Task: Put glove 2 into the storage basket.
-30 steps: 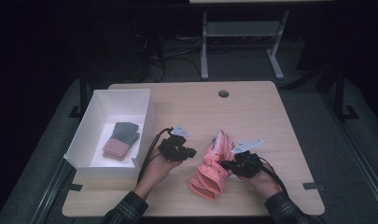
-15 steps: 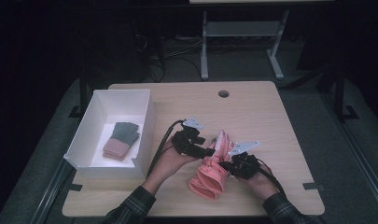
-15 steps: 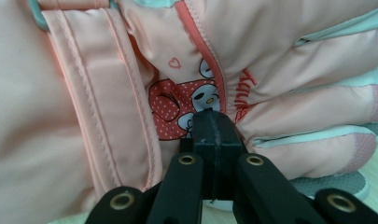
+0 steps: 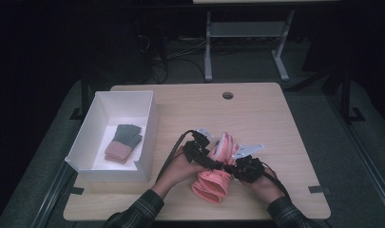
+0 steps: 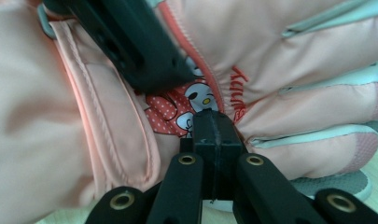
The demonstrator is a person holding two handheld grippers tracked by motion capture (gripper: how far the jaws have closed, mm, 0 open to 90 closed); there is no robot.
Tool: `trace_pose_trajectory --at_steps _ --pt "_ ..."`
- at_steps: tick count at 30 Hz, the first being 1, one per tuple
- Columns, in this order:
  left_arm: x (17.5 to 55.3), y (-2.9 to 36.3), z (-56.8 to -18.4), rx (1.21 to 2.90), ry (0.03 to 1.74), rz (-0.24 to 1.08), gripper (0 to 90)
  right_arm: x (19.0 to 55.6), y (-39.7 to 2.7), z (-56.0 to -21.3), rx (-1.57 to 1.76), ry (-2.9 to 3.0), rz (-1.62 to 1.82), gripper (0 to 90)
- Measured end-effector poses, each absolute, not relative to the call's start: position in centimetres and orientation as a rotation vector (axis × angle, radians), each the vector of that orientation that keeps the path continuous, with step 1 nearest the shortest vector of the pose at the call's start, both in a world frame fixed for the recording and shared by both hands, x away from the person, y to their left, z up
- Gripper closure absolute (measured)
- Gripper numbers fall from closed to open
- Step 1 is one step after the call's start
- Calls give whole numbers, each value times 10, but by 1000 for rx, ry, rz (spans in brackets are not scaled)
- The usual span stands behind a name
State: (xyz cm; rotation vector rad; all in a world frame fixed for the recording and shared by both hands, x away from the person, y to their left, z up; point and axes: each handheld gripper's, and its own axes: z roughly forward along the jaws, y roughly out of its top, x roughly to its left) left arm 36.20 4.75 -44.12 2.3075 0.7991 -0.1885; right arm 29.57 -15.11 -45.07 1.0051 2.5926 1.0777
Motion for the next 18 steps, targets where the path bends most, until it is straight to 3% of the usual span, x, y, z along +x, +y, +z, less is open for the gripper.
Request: trace_pose_trajectory --at_steps 3,13,18 --pt "365 51 -448 2294 820 -257 137 295 -151 -451 993 2591 1070 900" --pt "368 50 -456 2305 818 -302 140 289 -168 -451 989 2588 1018 900" --pt "368 46 -455 2325 782 -344 202 291 -164 -455 993 2592 1009 900"
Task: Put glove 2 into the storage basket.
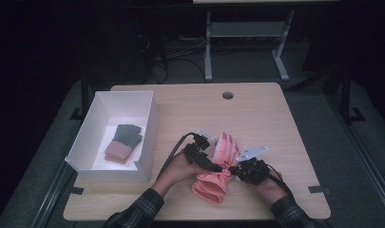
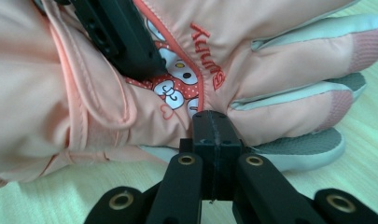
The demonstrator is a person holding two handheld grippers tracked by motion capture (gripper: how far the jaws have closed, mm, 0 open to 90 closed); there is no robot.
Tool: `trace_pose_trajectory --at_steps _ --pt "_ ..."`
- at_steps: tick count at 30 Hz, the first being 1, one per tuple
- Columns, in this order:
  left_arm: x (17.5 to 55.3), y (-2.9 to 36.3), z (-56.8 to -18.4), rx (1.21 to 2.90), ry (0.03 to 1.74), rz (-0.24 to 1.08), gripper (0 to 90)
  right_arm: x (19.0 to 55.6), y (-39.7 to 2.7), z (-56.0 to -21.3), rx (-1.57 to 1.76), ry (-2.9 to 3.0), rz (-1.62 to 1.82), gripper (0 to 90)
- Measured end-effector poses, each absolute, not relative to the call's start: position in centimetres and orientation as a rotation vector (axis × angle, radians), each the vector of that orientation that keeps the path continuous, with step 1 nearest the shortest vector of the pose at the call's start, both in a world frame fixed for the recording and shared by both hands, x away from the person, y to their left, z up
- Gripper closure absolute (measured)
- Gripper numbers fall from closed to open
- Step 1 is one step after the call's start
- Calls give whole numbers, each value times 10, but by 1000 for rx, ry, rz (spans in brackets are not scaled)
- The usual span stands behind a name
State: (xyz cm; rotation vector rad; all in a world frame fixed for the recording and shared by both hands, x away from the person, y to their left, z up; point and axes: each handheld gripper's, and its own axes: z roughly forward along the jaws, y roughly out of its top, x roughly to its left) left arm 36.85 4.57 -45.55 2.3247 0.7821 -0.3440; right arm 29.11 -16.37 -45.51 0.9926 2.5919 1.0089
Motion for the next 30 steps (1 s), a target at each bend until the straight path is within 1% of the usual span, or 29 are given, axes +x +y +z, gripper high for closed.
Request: trace_pose_trajectory --at_steps 4,8,14,17,19,22,24,30 --pt "370 45 -457 2314 762 -407 273 292 -163 -457 996 2594 1002 900" --pt "372 46 -459 2288 782 -469 368 292 -161 -458 998 2592 999 900" --pt "373 50 -457 2258 779 -484 567 293 -162 -457 998 2594 1009 900" --pt "374 53 -456 2245 773 -487 612 294 -165 -455 1007 2599 1024 898" --pt "374 55 -454 2230 780 -492 623 293 -167 -453 1009 2592 1046 818" --pt "374 58 -449 2225 778 -466 624 290 -175 -446 1022 2574 1091 685" --pt "373 58 -445 2213 794 -443 623 288 -179 -444 1031 2560 1117 636" --pt "371 67 -432 2208 829 -414 623 286 -198 -438 1065 2530 1193 438"
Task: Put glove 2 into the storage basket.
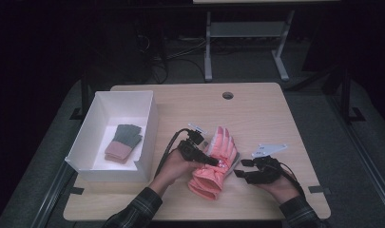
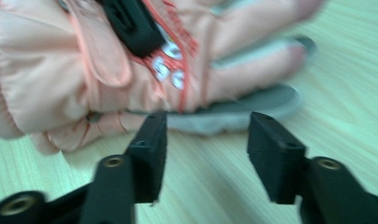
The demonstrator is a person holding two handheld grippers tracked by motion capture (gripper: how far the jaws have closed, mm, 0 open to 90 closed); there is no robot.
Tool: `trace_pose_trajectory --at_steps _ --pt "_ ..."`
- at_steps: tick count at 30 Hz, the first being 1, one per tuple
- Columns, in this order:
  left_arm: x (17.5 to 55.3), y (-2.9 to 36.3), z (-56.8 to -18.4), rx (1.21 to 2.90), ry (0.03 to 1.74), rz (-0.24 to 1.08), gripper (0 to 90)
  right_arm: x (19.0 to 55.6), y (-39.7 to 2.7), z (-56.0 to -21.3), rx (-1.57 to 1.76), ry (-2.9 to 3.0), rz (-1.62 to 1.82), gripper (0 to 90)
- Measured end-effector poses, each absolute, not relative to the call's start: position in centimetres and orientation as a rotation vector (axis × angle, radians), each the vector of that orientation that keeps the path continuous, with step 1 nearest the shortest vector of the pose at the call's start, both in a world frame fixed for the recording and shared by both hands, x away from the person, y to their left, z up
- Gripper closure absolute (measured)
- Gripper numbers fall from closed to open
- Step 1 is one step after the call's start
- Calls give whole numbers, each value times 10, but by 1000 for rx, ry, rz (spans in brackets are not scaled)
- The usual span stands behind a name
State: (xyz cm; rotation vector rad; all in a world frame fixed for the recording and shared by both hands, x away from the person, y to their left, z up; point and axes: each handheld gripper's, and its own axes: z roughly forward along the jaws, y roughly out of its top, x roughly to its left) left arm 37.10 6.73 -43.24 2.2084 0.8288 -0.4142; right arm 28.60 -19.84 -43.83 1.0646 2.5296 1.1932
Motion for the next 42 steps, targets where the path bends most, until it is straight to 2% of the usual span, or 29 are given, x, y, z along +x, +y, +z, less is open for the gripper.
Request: trace_pose_trajectory --at_steps 4,7,12,29,42 --pt "371 75 -419 2209 854 -366 623 286 -211 -441 1100 2478 1195 298" --pt "371 79 -409 2204 863 -351 622 286 -219 -442 1145 2419 1192 160" --pt "369 84 -390 2200 877 -314 622 285 -233 -448 1183 2362 1188 93" --pt "369 129 -311 2177 891 -152 619 284 -232 -457 1189 2335 1087 78" --pt "374 191 -263 2108 977 -32 618 287 -226 -457 1165 2337 1091 71"
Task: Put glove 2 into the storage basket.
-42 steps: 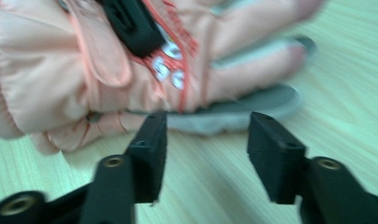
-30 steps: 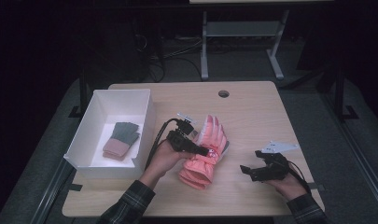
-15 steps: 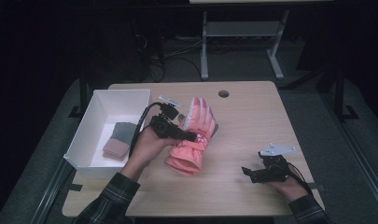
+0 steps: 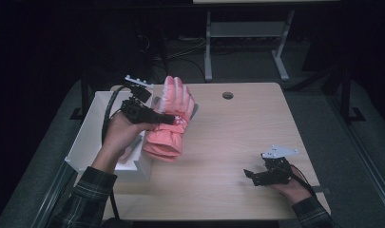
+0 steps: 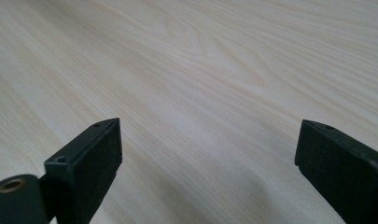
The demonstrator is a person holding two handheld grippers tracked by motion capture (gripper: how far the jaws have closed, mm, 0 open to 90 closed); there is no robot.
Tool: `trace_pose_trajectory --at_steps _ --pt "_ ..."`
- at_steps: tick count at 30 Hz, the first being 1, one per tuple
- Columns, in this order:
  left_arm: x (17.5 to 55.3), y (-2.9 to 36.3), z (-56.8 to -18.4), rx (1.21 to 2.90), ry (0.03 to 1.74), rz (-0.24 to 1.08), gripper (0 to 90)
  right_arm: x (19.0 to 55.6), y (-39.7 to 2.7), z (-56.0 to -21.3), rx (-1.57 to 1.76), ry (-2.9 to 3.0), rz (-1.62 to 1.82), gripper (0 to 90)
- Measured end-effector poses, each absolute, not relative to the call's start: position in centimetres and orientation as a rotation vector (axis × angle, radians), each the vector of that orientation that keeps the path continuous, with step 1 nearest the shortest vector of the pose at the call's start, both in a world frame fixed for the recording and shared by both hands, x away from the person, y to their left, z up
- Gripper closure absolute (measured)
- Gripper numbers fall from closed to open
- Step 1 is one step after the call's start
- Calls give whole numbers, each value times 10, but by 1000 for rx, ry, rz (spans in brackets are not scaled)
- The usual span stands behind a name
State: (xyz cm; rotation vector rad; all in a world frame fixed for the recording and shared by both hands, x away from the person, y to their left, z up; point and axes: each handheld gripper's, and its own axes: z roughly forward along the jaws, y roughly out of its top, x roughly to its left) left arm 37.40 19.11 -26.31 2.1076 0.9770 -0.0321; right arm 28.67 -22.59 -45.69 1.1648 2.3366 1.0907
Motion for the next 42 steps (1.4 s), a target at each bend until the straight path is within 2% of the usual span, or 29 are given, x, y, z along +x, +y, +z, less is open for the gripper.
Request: trace_pose_trajectory --at_steps 17,24,33,42 --pt "372 287 -261 1972 1166 16 617 293 -223 -456 1114 2340 1121 71" --pt "382 314 -279 1977 1249 23 617 293 -222 -456 1117 2338 1120 71" --pt "398 325 -315 2027 1329 -2 616 293 -222 -456 1115 2341 1112 71" --pt "415 312 -367 2109 1370 -75 613 293 -223 -456 1113 2340 1111 69"
